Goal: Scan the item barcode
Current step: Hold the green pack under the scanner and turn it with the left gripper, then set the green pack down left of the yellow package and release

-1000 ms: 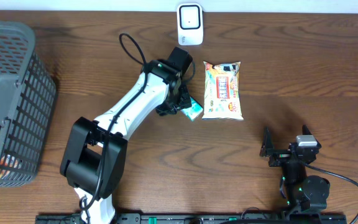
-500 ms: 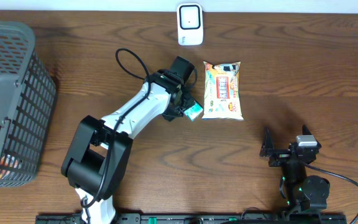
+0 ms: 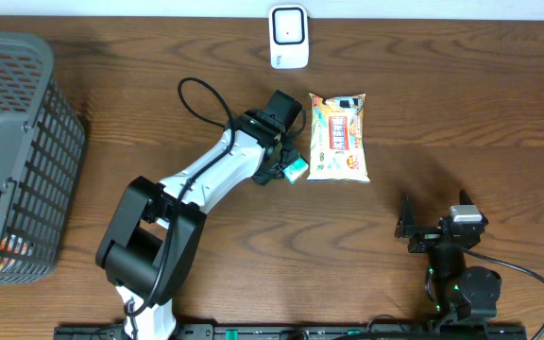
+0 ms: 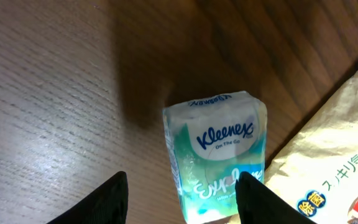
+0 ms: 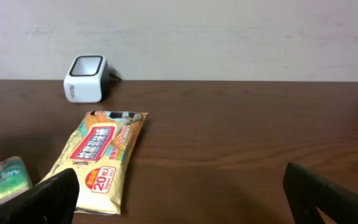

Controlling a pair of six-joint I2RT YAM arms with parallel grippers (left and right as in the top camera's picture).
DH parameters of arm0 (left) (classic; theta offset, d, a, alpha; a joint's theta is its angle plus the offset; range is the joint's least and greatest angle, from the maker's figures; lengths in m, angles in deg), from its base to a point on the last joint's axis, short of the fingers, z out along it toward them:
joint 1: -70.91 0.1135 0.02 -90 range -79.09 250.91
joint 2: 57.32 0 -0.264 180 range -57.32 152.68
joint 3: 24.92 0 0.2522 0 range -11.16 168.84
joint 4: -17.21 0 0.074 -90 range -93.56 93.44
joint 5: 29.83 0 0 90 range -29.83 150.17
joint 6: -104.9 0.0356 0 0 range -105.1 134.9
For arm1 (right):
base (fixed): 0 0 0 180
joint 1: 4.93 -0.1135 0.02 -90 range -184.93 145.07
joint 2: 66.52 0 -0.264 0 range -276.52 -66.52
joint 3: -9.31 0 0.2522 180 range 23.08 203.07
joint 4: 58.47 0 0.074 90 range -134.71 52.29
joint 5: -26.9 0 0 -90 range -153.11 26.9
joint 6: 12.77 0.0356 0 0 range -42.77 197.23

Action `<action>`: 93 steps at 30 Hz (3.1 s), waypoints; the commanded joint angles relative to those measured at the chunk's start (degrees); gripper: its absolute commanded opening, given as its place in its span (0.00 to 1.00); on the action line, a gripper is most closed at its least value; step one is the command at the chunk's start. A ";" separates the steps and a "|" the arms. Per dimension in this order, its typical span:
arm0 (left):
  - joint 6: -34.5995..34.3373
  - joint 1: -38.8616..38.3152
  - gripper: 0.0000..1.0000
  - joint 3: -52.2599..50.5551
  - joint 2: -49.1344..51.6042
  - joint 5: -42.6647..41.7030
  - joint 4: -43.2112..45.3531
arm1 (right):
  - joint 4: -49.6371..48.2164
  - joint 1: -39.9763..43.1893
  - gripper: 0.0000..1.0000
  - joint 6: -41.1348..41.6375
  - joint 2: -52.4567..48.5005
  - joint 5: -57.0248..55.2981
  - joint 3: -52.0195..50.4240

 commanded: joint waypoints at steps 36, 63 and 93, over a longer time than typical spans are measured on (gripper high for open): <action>44.41 1.97 0.08 7.10 4.59 0.13 15.21 | 0.17 -0.24 0.99 -0.61 0.31 -0.48 -0.20; 47.36 1.49 0.13 7.02 8.68 -4.17 22.47 | 0.17 -0.24 0.99 -0.61 0.31 -0.48 -0.20; 47.39 12.92 0.52 7.06 -17.07 -3.28 21.11 | 0.17 -0.24 0.99 -0.63 0.31 -0.48 -0.20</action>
